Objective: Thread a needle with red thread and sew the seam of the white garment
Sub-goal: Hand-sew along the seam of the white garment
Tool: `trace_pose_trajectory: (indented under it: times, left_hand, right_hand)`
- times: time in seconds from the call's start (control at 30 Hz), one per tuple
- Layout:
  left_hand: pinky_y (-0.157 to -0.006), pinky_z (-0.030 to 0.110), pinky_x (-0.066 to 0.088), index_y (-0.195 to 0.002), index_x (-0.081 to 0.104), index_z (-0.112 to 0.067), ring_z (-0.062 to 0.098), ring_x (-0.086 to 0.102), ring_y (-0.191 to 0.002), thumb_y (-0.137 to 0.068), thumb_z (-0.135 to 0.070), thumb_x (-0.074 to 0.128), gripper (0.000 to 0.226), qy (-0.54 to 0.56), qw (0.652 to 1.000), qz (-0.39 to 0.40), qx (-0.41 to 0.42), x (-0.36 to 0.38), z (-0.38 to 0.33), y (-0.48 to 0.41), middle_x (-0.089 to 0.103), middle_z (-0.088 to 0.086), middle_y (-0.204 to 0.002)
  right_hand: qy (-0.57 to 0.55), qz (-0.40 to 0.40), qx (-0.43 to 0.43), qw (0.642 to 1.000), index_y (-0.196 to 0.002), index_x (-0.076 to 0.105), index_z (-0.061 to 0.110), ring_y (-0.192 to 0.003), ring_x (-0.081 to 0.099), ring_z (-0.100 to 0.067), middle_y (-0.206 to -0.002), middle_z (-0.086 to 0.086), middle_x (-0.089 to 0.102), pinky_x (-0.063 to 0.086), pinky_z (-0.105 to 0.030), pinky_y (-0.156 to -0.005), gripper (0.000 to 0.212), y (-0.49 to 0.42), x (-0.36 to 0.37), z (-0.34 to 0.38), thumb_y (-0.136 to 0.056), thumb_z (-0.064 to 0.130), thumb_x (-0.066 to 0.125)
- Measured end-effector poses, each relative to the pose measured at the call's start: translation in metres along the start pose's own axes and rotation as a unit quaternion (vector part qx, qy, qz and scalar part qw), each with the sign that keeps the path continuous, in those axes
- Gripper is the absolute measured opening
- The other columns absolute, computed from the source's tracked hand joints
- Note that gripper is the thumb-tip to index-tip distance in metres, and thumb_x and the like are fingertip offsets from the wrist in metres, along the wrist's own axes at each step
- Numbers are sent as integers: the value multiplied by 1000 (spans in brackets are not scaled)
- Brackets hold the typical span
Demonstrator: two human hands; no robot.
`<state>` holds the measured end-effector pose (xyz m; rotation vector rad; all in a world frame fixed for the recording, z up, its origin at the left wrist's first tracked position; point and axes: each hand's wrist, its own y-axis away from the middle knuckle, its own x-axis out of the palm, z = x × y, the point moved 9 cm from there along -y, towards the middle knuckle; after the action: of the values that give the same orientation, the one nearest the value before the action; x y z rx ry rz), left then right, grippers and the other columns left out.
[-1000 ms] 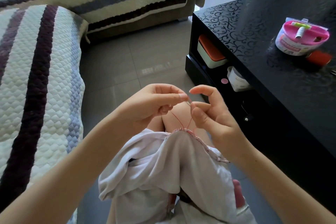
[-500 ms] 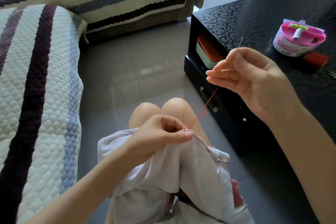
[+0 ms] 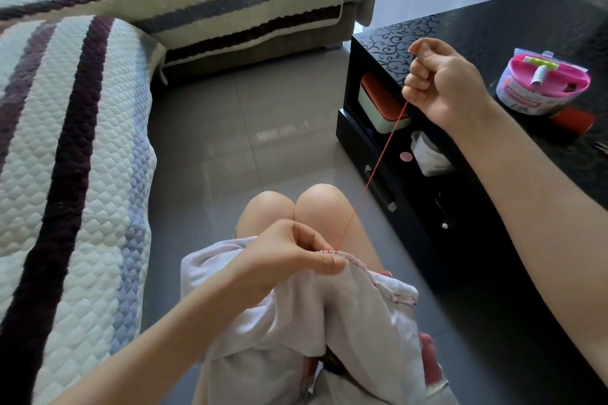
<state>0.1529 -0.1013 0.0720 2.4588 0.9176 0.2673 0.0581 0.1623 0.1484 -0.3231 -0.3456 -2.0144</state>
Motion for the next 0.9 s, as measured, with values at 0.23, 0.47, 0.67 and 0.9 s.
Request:
trace_pose_trajectory:
  times: [0.23,0.47,0.67,0.9]
  left_hand:
    - [-70,27,43,-51,63,-18,12,57,-62,-59,-18,81,20,-9,999,22,-32,4,8,0,63,0,-61]
    - [-58,15,42,-53,68,-18,4,55,-55,-68,-7,83,23,-4,999,27,-17,-1,7,0,60,-5,-56]
    - [-70,21,45,-64,74,-13,10,59,-64,-60,-11,77,5,31,999,29,-18,-8,13,2,64,4,-67]
    - [-73,24,45,-68,73,-8,18,57,-71,-61,-9,76,7,55,998,33,-24,-6,15,1,61,15,-80]
  right_hand:
    - [8,-25,-14,1000,-76,53,15,-46,23,-10,-52,3,29,19,-21,-46,33,-18,-14,0,-102,6,34]
    - [113,3,-36,993,-83,53,16,-49,26,-11,-53,3,35,11,-33,-58,27,8,1,-14,-101,4,36]
    - [299,183,-64,934,-88,64,15,-54,32,-30,-61,-12,46,24,-38,-52,17,115,32,-70,-89,9,48]
    - [343,257,-39,903,-86,70,23,-77,66,-17,-82,11,70,51,-26,-70,14,183,29,-105,-86,15,58]
